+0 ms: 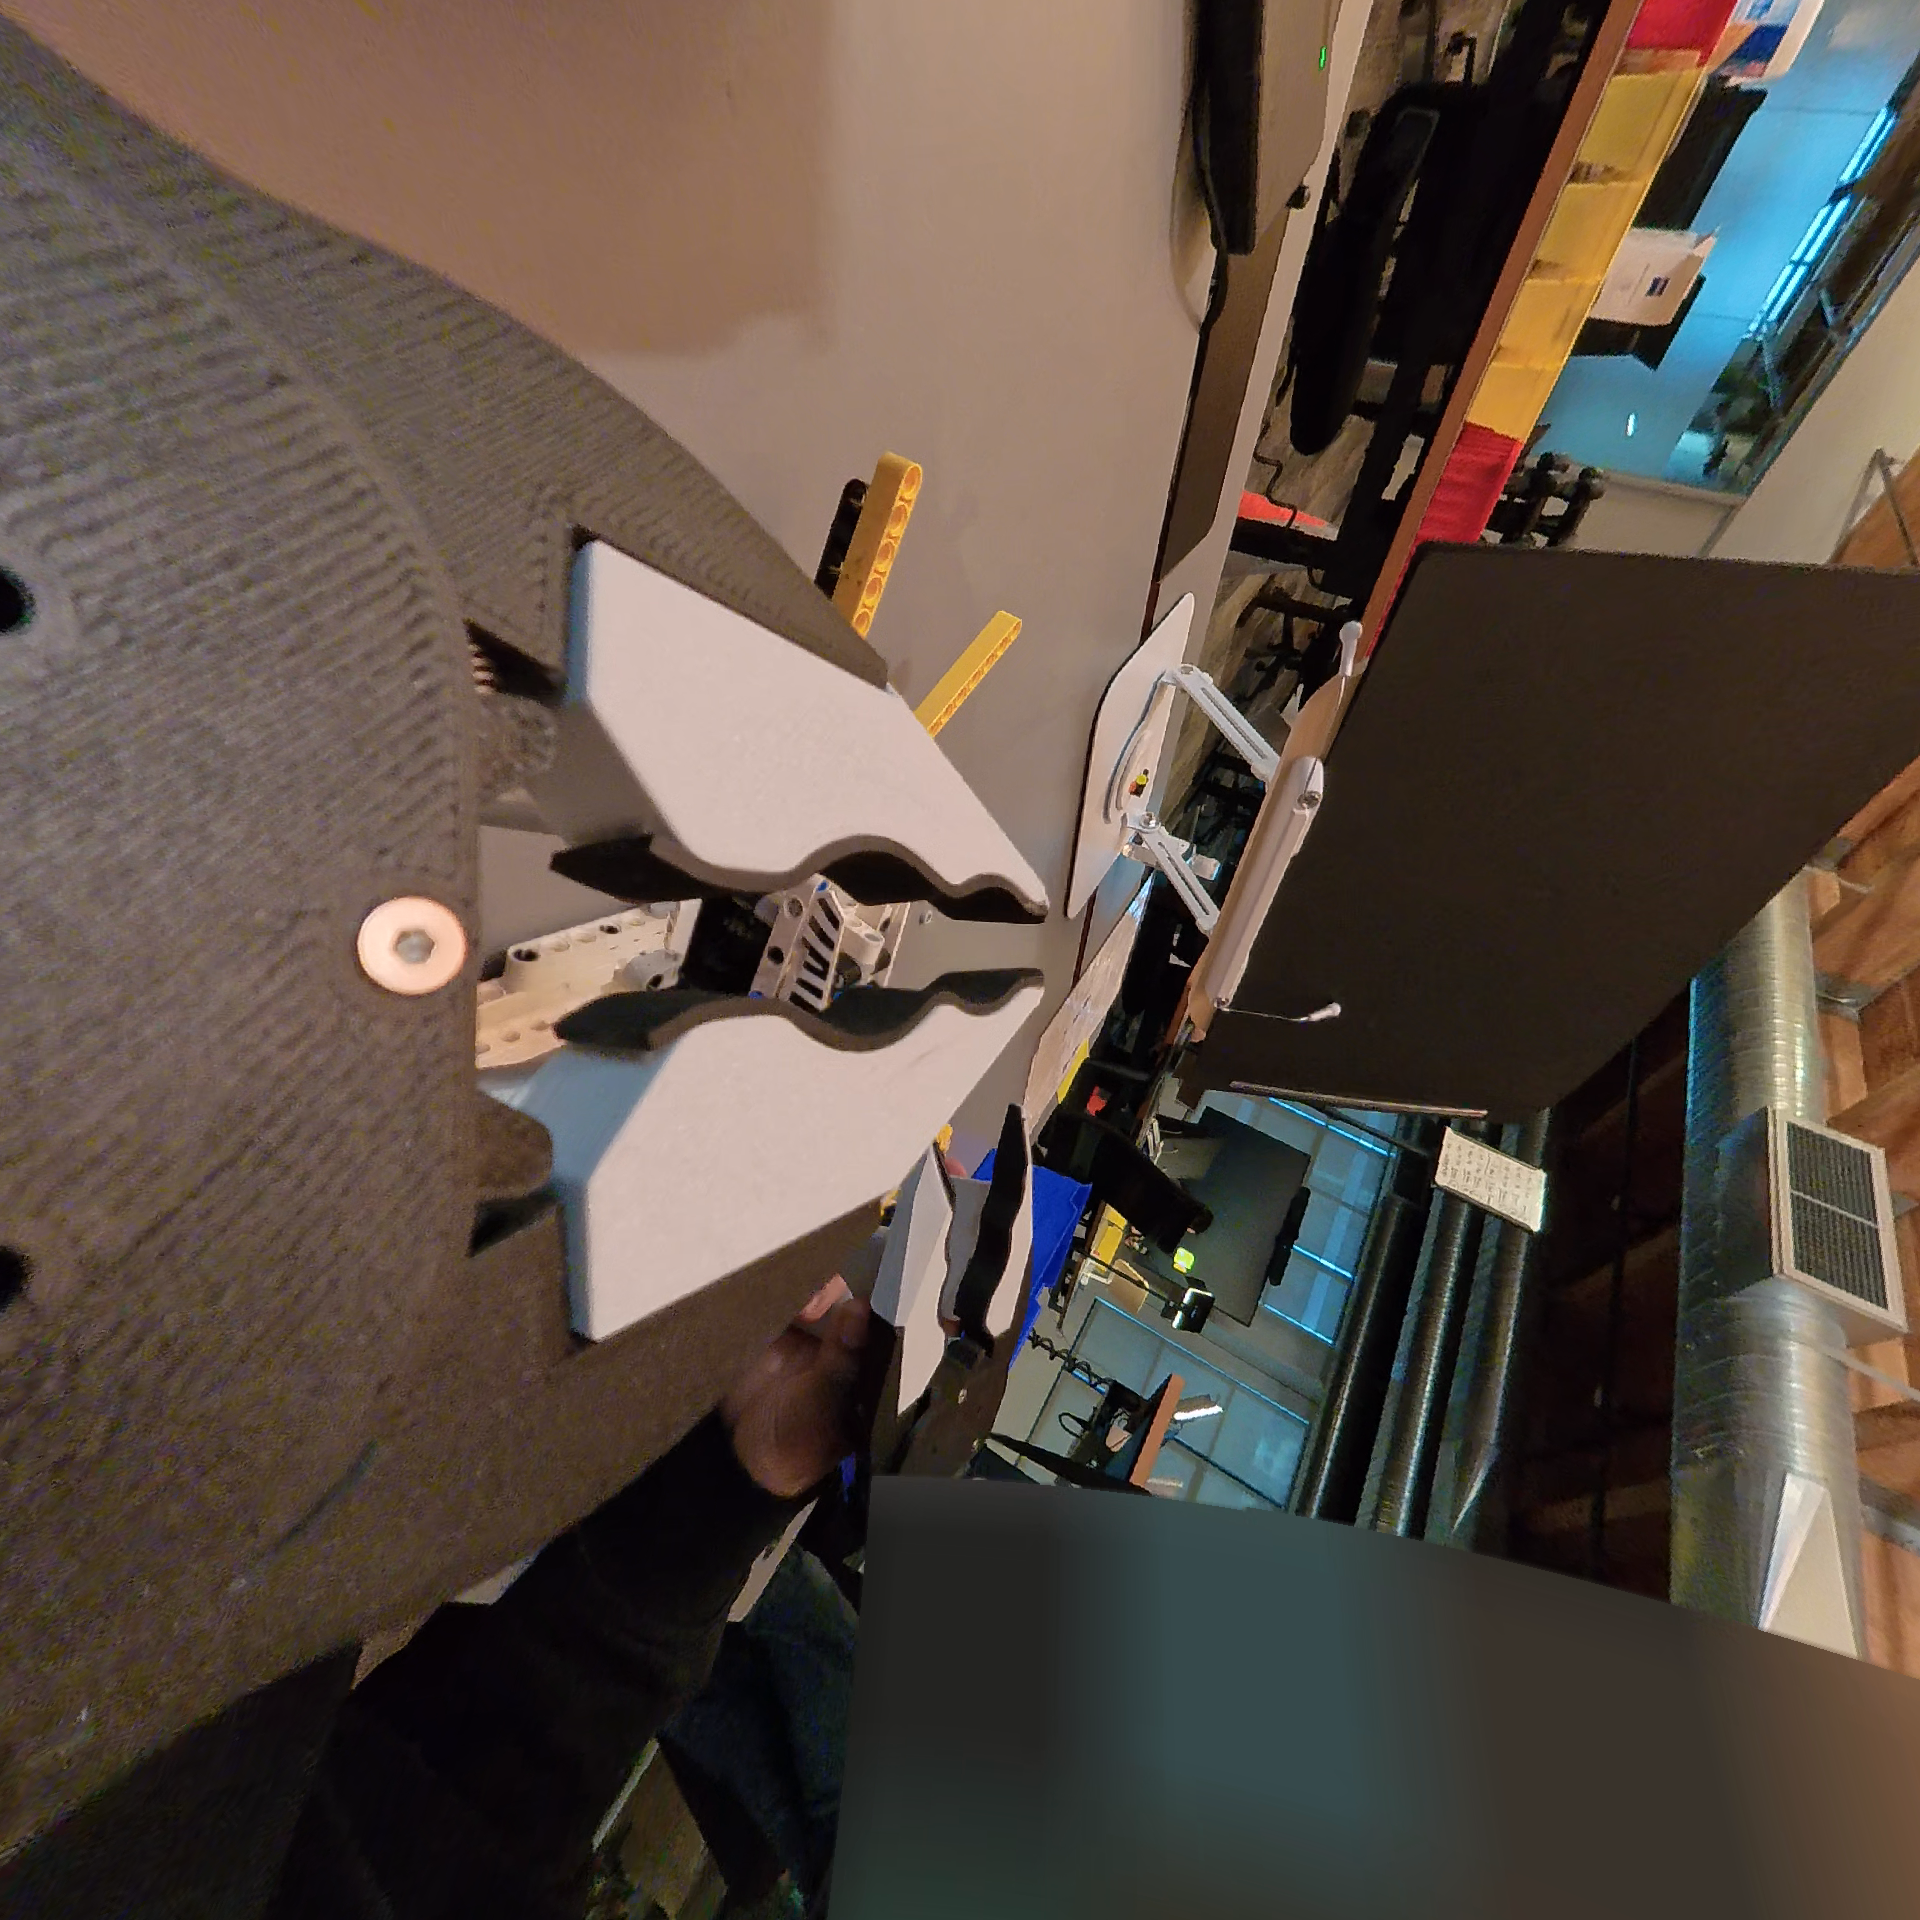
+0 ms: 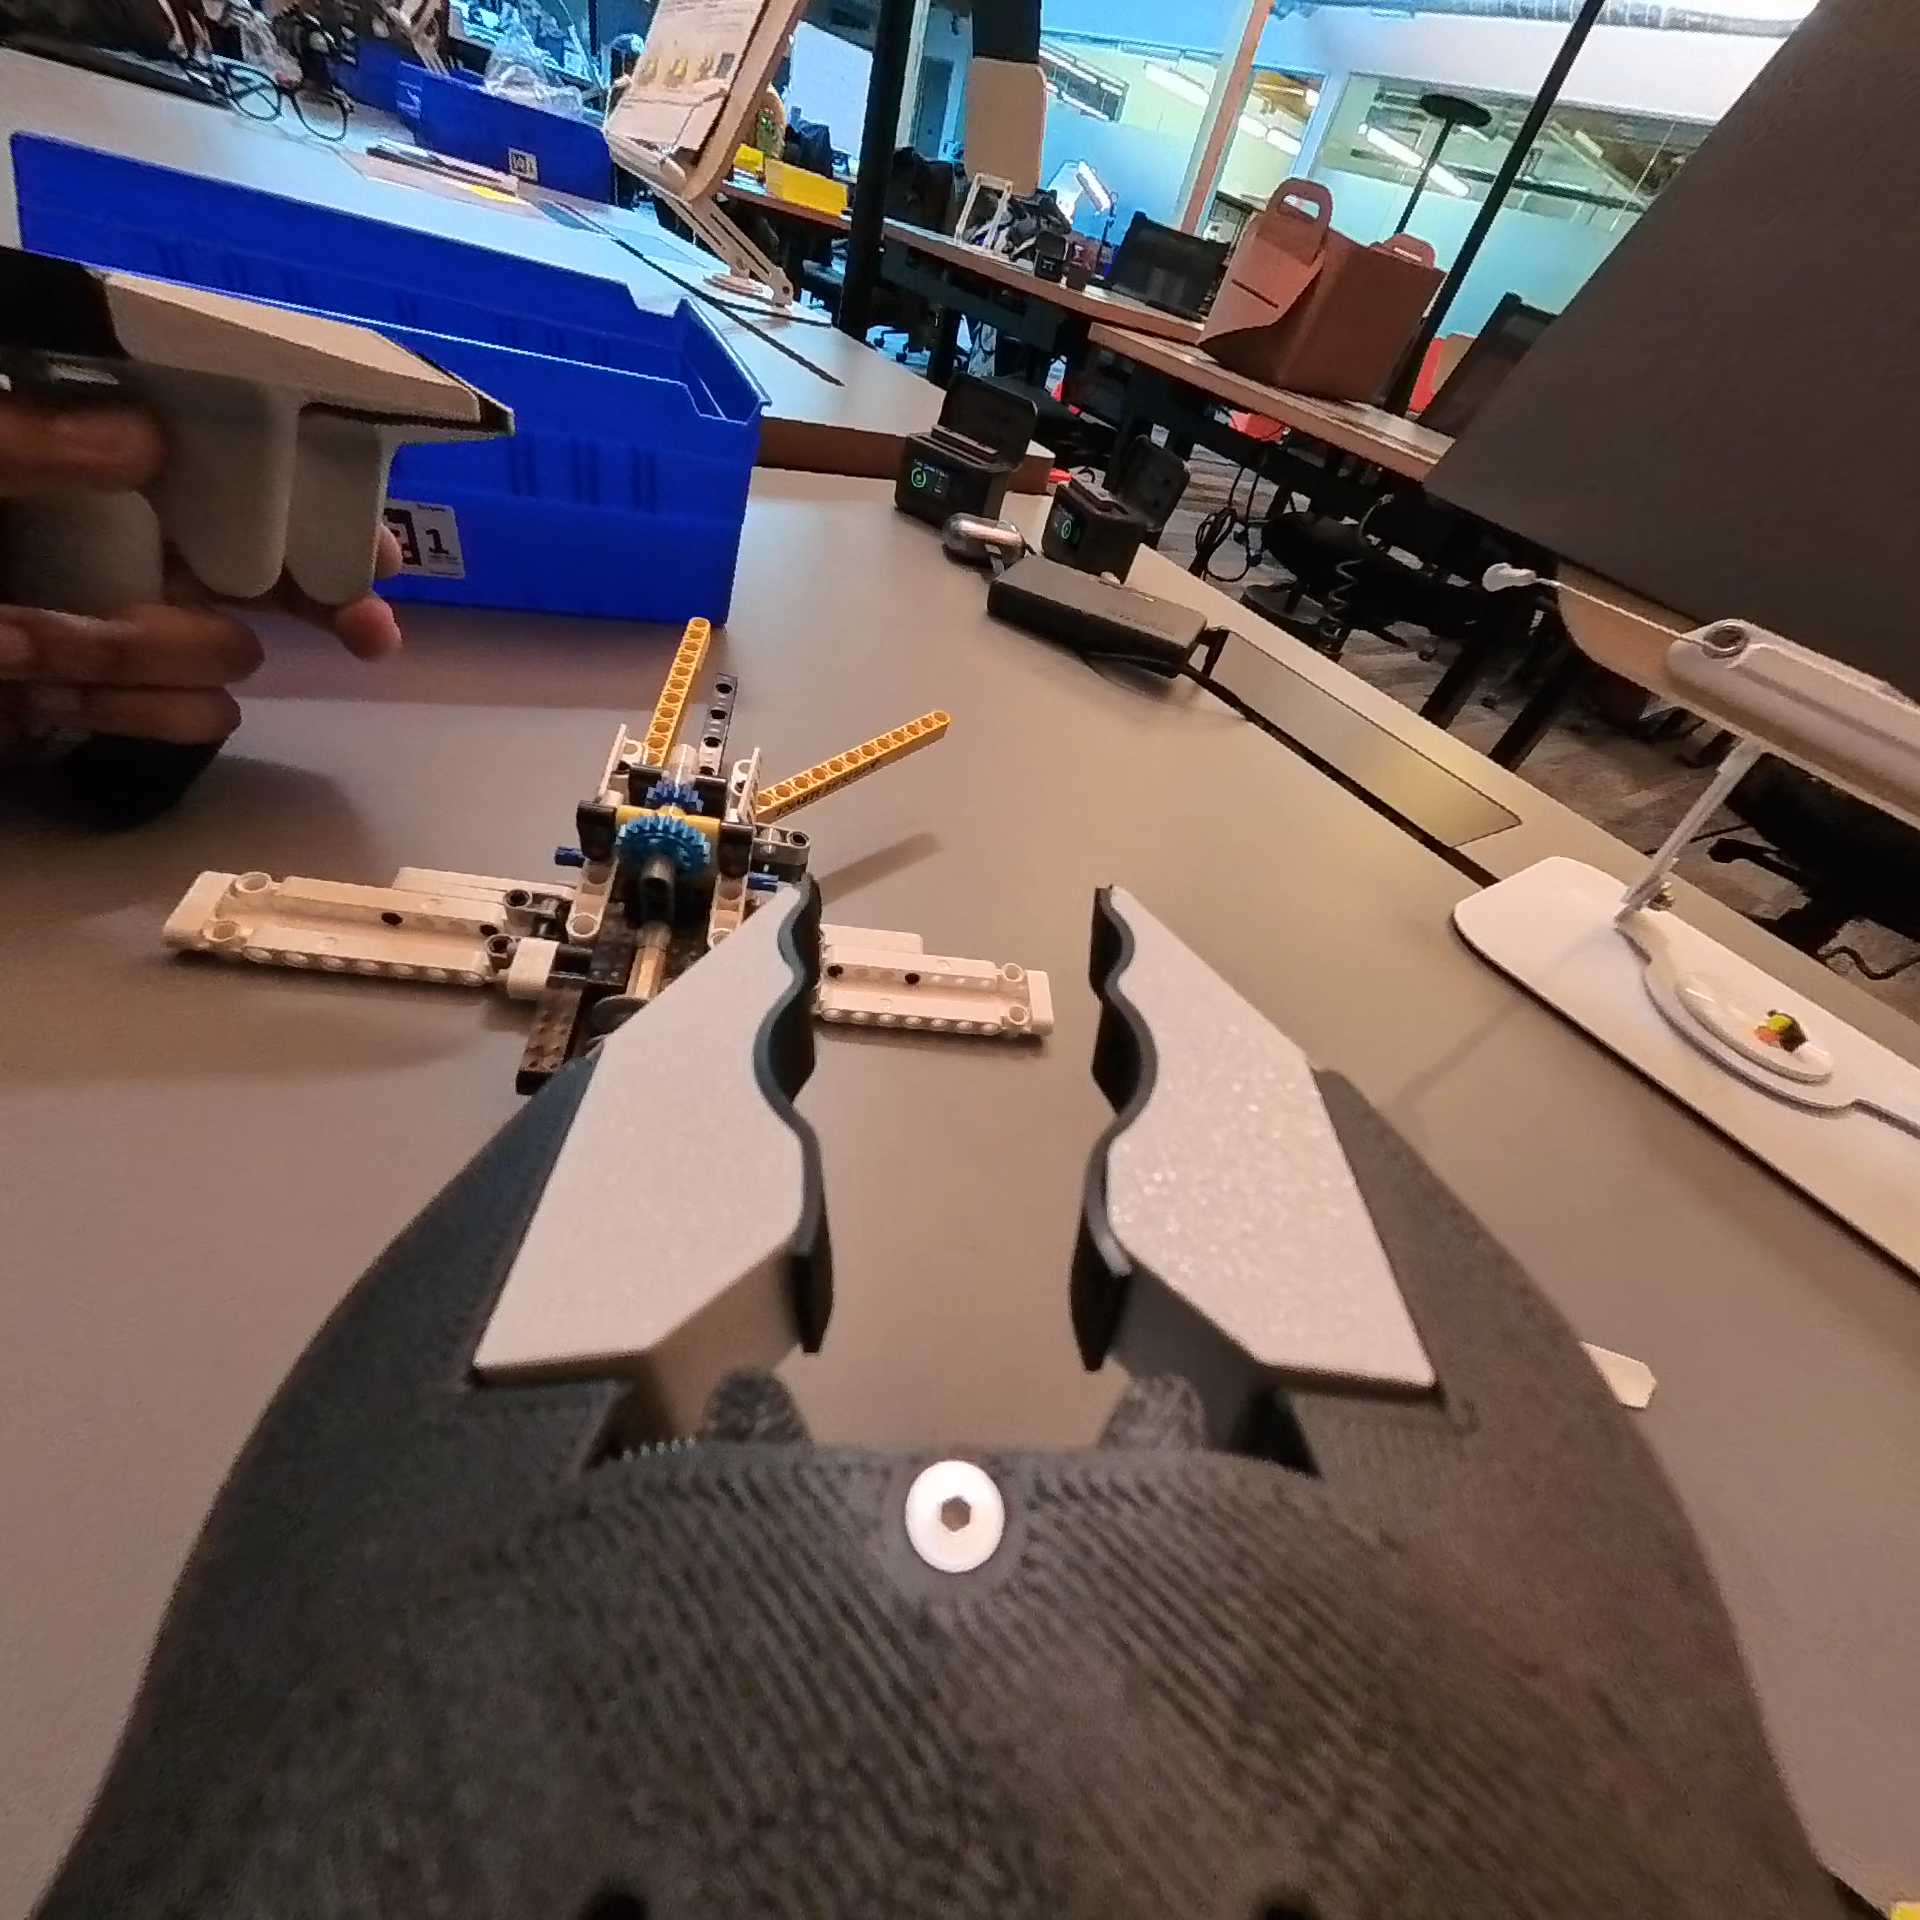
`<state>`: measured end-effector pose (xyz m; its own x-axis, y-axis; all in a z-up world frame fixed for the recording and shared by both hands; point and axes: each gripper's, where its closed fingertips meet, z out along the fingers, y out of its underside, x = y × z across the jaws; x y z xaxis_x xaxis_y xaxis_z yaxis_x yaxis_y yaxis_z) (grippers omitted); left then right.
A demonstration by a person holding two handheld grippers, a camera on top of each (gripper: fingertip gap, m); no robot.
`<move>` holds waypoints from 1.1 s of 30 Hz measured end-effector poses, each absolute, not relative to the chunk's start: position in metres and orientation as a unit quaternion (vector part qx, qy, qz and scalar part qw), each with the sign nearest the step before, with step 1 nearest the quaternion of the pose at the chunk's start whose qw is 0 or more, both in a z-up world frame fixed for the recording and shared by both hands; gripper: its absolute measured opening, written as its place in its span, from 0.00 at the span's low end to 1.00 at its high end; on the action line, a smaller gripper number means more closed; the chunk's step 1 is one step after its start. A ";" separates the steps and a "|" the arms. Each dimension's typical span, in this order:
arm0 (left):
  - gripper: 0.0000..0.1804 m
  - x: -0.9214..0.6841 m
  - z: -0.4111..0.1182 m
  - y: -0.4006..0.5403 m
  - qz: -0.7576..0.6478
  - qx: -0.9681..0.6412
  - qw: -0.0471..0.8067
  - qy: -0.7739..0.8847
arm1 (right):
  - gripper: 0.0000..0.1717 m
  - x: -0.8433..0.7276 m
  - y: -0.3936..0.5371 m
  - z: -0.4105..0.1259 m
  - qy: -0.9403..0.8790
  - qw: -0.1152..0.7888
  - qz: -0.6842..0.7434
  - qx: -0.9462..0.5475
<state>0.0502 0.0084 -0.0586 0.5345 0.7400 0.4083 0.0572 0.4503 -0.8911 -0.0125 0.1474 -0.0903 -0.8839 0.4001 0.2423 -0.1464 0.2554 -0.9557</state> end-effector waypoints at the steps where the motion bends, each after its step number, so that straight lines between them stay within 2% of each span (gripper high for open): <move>1: 0.04 0.050 -0.059 0.009 0.228 -0.471 0.739 -0.425 | 0.30 -0.012 0.147 -0.090 -0.759 0.225 0.605 -0.083; 21: 0.07 0.050 -0.059 0.013 0.218 -0.475 0.742 -0.419 | 0.26 -0.010 0.142 -0.095 -0.757 0.159 0.625 -0.105; 26: 0.10 0.053 -0.058 0.024 0.242 -0.505 0.728 -0.395 | 0.24 -0.003 0.136 -0.100 -0.772 0.178 0.606 -0.073; 30: 0.10 0.053 -0.058 0.022 0.246 -0.501 0.728 -0.399 | 0.16 0.007 0.129 -0.108 -0.791 0.219 0.572 -0.023; 33: 0.10 0.053 -0.057 0.019 0.247 -0.493 0.731 -0.403 | 0.16 0.016 0.123 -0.109 -0.791 0.228 0.568 0.003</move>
